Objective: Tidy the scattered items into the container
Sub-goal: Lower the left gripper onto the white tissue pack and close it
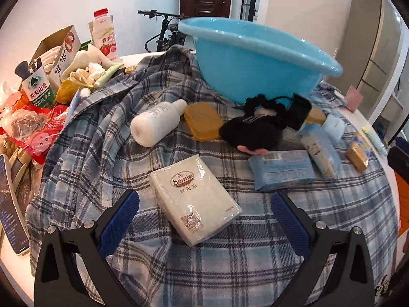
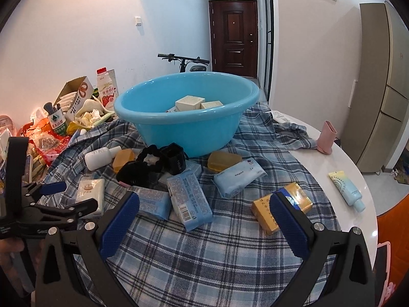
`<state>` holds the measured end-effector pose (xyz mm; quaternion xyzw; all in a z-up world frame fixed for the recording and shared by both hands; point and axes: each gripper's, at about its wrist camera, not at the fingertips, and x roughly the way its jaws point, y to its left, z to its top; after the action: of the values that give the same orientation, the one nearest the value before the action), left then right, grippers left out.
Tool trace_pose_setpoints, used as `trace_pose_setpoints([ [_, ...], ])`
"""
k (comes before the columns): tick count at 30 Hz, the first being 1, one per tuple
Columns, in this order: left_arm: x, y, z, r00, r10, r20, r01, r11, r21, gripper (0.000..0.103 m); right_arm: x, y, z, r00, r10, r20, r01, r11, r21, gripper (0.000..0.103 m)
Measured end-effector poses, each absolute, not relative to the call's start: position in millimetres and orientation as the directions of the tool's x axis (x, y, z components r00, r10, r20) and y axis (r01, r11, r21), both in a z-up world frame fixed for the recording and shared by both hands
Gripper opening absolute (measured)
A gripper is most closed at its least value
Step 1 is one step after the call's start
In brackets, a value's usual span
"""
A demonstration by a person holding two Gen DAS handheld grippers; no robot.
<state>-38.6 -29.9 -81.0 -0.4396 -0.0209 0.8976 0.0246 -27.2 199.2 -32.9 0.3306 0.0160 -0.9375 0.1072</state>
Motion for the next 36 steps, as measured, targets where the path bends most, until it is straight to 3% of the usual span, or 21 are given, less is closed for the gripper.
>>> trace_pose_setpoints([
  [11, -47, -46, -101, -0.571, 0.194, -0.798, -0.004, -0.972, -0.234, 0.102, -29, 214, -44, -0.747, -0.214, -0.629, 0.209, -0.974, 0.083, 0.103],
  [16, -50, -46, -105, -0.572, 0.165, -0.804, 0.015, -0.977, -0.212, 0.102, -34, 220, -55, -0.734, -0.219, -0.643, 0.204, -0.974, 0.098, 0.103],
  [22, -52, -41, -106, -0.576, 0.067, -0.815, 0.027, -0.995, -0.101, 0.083, -43, 229, -68, -0.717, -0.218, -0.662, 0.186, -0.975, 0.119, 0.103],
  [24, -51, -38, -108, -0.576, 0.044, -0.816, 0.021, -0.997, -0.068, 0.083, -45, 229, -70, -0.715, -0.213, -0.665, 0.182, -0.976, 0.117, 0.103],
  [27, -52, -36, -108, -0.579, 0.028, -0.815, 0.016, -0.999, -0.045, 0.078, -46, 230, -71, -0.714, -0.214, -0.666, 0.180, -0.976, 0.121, 0.103],
  [32, -50, -31, -102, -0.583, 0.000, -0.812, 0.009, -1.000, -0.006, 0.058, -46, 227, -74, -0.710, -0.214, -0.671, 0.184, -0.976, 0.116, 0.103],
  [36, -48, -32, -96, -0.587, 0.005, -0.809, 0.003, -1.000, -0.008, 0.052, -44, 225, -75, -0.709, -0.209, -0.674, 0.183, -0.977, 0.110, 0.103],
])
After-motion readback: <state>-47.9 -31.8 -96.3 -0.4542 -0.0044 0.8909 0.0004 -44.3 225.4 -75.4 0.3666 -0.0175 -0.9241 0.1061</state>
